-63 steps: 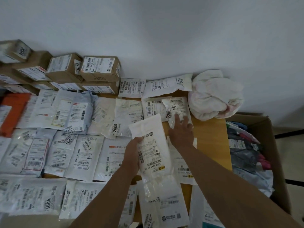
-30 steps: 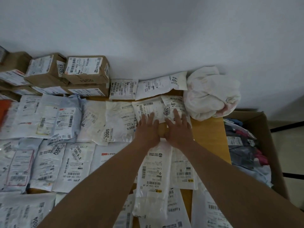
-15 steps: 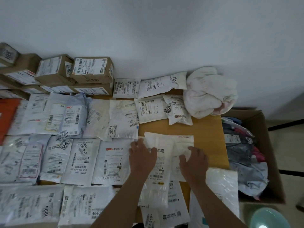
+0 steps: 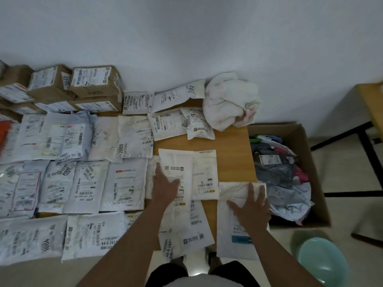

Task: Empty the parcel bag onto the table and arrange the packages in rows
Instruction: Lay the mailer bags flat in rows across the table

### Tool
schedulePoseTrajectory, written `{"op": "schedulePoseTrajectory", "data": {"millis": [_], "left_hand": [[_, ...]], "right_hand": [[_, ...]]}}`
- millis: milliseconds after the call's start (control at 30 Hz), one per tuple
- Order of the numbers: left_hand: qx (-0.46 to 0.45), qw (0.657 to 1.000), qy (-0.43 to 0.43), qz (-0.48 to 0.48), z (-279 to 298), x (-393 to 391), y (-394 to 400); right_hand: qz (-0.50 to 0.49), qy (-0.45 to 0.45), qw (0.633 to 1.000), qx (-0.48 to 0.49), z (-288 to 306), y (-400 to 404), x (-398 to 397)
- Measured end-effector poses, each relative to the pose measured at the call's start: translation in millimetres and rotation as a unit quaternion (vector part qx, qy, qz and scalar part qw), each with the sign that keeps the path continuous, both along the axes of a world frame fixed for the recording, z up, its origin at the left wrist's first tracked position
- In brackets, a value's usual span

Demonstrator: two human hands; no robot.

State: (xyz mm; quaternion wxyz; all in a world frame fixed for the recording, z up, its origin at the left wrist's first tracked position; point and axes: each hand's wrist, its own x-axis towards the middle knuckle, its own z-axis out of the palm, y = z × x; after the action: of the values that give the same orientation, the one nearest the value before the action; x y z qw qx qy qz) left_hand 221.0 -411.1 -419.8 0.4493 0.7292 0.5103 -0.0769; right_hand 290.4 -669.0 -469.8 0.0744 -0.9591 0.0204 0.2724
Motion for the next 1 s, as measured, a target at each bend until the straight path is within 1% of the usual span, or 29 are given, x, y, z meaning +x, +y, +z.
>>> {"op": "schedulePoseTrajectory", "data": {"millis": [67, 100, 167, 233, 267, 367, 467, 500, 533, 567, 600, 633, 667, 700, 733, 767, 833, 867, 933, 1000], "left_hand": [[0.0, 0.999, -0.042, 0.015, 8, -4, 0], [-0.016, 0.997, -0.071, 0.031, 11, -7, 1], [-0.082, 0.986, -0.126, 0.077, 18, -15, 1], [-0.169, 0.962, -0.166, 0.135, 24, -21, -1], [-0.216, 0.945, -0.18, 0.167, 28, -23, -4], [-0.319, 0.899, -0.195, 0.228, 34, -20, -17], [-0.363, 0.87, -0.201, 0.267, 30, -14, -33], [-0.375, 0.864, -0.202, 0.27, 31, -10, -39], [-0.383, 0.861, -0.202, 0.266, 31, -3, -45], [-0.384, 0.865, -0.199, 0.253, 32, 5, -51], [-0.38, 0.871, -0.197, 0.241, 33, 15, -58], [-0.366, 0.883, -0.189, 0.227, 33, 26, -64], [-0.344, 0.898, -0.178, 0.209, 32, 38, -70], [-0.322, 0.912, -0.166, 0.19, 31, 51, -77], [-0.305, 0.923, -0.157, 0.175, 32, 63, -84], [-0.295, 0.93, -0.153, 0.16, 32, 75, -91], [-0.282, 0.94, -0.147, 0.125, 31, 98, -102], [-0.266, 0.948, -0.14, 0.105, 31, 106, -105], [-0.23, 0.963, -0.121, 0.072, 32, 116, -107], [-0.213, 0.97, -0.098, 0.06, 30, 116, -105]], "right_hand": [[0.001, -0.028, 0.999, 0.017, 0, -2, 9], [0.001, -0.038, 0.999, 0.025, 0, -2, 14], [0.018, -0.053, 0.998, 0.026, 2, -3, 21], [0.034, -0.048, 0.998, 0.013, 3, 2, 23], [0.043, -0.041, 0.998, 0.012, 2, 4, 22], [0.058, -0.021, 0.998, 0.022, 2, 7, 13], [0.054, -0.007, 0.998, 0.029, 6, 7, 6], [0.039, -0.027, 0.998, 0.041, 10, 5, 5], [0.017, -0.073, 0.995, 0.072, 15, 4, 6], [-0.011, -0.126, 0.984, 0.123, 21, 2, 8], [-0.043, -0.146, 0.969, 0.196, 26, -3, 15], [-0.082, -0.115, 0.95, 0.278, 39, -5, 24], [-0.118, -0.043, 0.926, 0.355, 52, -5, 34], [-0.14, 0.044, 0.901, 0.409, 64, -4, 43], [-0.126, 0.108, 0.889, 0.426, 72, -3, 52], [-0.096, 0.136, 0.89, 0.425, 75, -1, 58], [-0.064, 0.141, 0.872, 0.463, 71, 3, 72], [-0.068, 0.143, 0.858, 0.489, 67, 5, 79], [-0.097, 0.138, 0.841, 0.515, 62, 8, 90], [-0.13, 0.131, 0.838, 0.514, 52, 11, 104]]}}
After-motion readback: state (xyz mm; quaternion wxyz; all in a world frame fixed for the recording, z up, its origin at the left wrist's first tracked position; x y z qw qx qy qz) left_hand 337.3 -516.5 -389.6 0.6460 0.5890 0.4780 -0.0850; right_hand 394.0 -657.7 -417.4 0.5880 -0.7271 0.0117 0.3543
